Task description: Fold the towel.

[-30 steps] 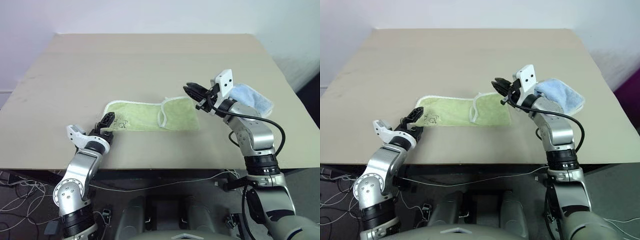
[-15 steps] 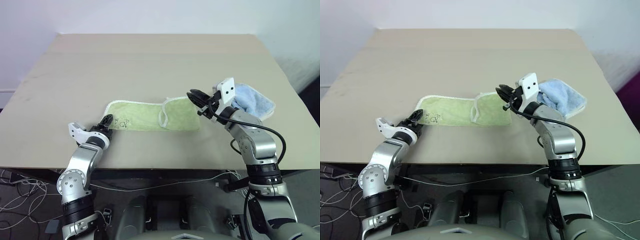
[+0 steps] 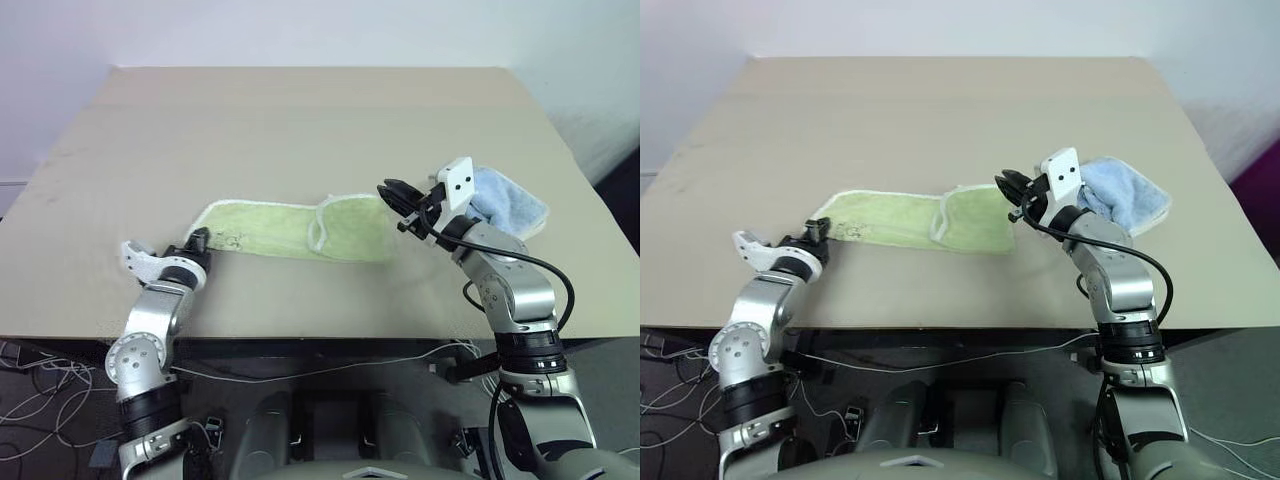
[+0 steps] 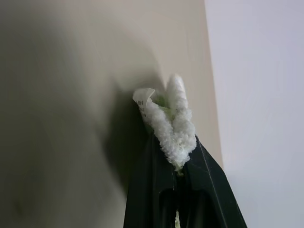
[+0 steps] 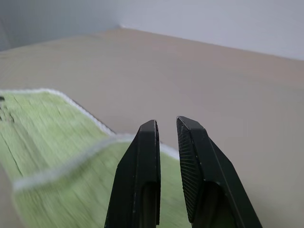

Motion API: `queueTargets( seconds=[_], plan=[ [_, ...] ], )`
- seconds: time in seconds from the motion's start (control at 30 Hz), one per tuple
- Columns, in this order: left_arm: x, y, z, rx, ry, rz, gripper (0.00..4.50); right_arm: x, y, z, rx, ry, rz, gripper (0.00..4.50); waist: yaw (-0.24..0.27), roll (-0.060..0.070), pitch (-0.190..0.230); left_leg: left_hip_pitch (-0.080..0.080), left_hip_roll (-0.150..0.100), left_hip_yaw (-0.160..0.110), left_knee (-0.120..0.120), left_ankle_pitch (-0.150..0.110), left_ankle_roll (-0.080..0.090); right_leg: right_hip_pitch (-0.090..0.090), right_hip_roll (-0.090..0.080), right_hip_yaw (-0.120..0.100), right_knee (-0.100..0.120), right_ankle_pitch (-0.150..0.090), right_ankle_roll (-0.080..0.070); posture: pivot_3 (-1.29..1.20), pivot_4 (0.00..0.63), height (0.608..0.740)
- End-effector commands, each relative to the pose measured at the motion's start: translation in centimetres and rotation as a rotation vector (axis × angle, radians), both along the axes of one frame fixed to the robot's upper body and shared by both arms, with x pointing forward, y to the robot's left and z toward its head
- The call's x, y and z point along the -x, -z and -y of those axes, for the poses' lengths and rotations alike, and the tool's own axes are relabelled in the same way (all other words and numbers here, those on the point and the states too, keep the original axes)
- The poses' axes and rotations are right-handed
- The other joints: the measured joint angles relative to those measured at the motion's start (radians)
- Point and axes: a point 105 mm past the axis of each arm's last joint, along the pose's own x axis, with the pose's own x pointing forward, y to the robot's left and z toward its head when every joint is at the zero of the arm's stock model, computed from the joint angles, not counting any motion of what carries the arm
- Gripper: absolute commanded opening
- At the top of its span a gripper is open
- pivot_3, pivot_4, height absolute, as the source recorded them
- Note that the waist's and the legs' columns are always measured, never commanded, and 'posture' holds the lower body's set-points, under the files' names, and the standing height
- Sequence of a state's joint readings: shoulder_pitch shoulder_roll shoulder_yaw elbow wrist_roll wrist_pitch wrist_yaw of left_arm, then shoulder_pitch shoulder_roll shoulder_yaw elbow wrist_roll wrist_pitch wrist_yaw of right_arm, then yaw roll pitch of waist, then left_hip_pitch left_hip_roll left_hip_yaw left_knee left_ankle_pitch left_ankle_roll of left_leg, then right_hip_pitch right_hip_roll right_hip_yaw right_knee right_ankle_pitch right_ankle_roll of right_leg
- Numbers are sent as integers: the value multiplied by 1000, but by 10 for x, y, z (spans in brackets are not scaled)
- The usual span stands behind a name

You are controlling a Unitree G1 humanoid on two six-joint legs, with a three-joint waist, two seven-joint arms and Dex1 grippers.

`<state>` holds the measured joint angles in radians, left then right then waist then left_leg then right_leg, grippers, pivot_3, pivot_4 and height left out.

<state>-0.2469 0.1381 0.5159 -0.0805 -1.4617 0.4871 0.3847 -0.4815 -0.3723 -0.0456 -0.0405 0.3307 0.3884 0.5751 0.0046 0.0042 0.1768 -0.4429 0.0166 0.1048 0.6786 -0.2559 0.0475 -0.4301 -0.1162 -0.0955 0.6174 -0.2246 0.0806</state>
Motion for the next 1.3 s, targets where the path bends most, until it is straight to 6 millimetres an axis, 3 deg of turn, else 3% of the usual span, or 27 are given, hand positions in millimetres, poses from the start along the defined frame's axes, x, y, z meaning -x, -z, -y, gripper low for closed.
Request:
queueTargets(
  seconds=[0.03, 0.17, 0.27, 0.33, 0.4, 0.47, 0.53, 0.67, 0.77, 0.93, 1.17, 1.3],
  plan=[
    [4, -34, -48, -52, -121, 122, 45, 5, -18, 1, -5, 0, 65, 658, 0, -1, 1, 0, 0, 0, 0, 0, 0, 0, 0, 0, 0, 0, 0, 0, 150, 740],
    [3, -62, -70, -176, -114, 195, 45, 5, -19, 2, -3, 7, 70, 658, 0, -3, 2, -1, 0, 0, -1, 0, 0, -1, 2, 0, -1, 0, 0, 0, 150, 740],
    [-2, -91, -52, -364, 22, 289, 45, 5, -19, 2, -3, 11, 71, 658, 5, -3, 3, -2, -1, 0, -1, -1, -2, -1, 1, 0, -2, 0, 0, 0, 150, 740],
    [-3, -99, -40, -431, 90, 325, 45, 5, -19, 2, -3, 13, 71, 658, 8, -3, 3, -2, -1, 1, -1, -1, -2, -1, 1, 0, -3, 0, 0, 0, 150, 740],
    [-5, -111, -8, -548, 223, 394, 45, 5, -18, 2, -2, 19, 70, 658, 8, -3, 3, -2, -2, 1, -2, -1, -3, -1, 0, 0, -3, 0, 0, 0, 150, 740],
    [-3, -118, 38, -678, 412, 482, 45, 5, -17, 2, -4, 25, 69, 658, 8, -4, 3, -2, -2, 1, -2, 1, -7, -1, -1, 0, -4, 0, 1, 0, 150, 740],
    [1, -117, 64, -747, 521, 533, 45, 5, -17, 3, -5, 30, 68, 658, 6, -4, 3, -2, -3, 2, -4, 1, -7, -1, -1, 0, -4, 0, 1, 0, 150, 740],
    [7, -101, 127, -977, 750, 615, 45, 6, -16, 6, -10, 52, 67, 658, 5, -4, 3, 0, -4, 4, -12, 5, -12, -4, 0, 2, -5, 2, 4, 0, 150, 740],
    [5, -81, 150, -1118, 841, 605, 45, 7, -16, 6, -13, 59, 68, 658, 2, -3, 3, 0, -2, 4, -15, 8, -12, -6, 3, 2, -5, 2, 4, 0, 150, 740],
    [-6, -48, 153, -1302, 902, 487, 45, 12, -16, 6, -17, 65, 68, 658, -2, -3, 3, 0, 0, 4, -16, 10, -14, -7, 5, 2, -3, 2, 4, 0, 150, 740],
    [-8, -42, 147, -1337, 903, 459, 45, 13, -15, 4, -17, 62, 60, 658, 3, -3, 3, -1, 0, 4, -16, 9, -12, -7, 4, 2, -3, 2, 4, 0, 150, 740],
    [2, -49, 149, -1225, 917, 506, 995, 12, -15, 0, -16, 48, 58, 658, 4, -4, 3, -1, 0, 4, -15, 9, -12, -7, 4, 2, -3, 2, 4, 0, 150, 740]
  ],
)
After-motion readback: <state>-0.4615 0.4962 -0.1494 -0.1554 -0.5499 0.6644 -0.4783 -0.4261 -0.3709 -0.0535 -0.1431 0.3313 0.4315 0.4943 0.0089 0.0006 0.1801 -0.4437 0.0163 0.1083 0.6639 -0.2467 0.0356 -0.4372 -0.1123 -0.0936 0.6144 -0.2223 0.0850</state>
